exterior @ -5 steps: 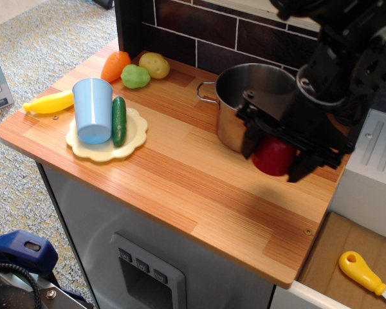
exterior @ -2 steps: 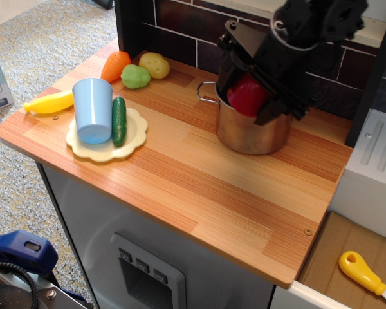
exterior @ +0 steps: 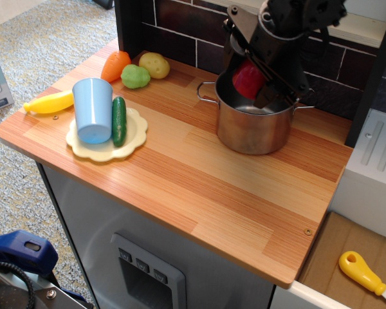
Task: Put sweet potato in pot
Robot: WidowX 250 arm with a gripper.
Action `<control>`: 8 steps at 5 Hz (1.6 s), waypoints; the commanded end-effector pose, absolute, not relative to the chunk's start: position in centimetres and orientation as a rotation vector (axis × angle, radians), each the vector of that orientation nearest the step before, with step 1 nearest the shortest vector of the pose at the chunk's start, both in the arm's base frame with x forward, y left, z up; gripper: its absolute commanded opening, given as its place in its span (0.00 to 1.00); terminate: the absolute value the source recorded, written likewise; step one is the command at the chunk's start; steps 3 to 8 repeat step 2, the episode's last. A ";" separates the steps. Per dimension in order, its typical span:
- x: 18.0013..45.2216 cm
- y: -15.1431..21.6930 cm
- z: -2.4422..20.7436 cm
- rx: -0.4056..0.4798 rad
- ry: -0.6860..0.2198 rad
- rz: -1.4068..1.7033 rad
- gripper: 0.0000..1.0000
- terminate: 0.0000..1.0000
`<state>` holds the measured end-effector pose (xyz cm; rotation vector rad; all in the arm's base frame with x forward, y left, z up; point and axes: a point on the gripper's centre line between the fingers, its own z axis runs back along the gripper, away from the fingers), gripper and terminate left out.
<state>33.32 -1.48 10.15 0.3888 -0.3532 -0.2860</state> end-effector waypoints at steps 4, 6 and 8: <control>34.1 -0.9 11.5 0.382 -0.410 -0.308 1.00 1.00; 34.1 -0.9 11.5 0.382 -0.410 -0.308 1.00 1.00; 34.1 -0.9 11.5 0.382 -0.410 -0.308 1.00 1.00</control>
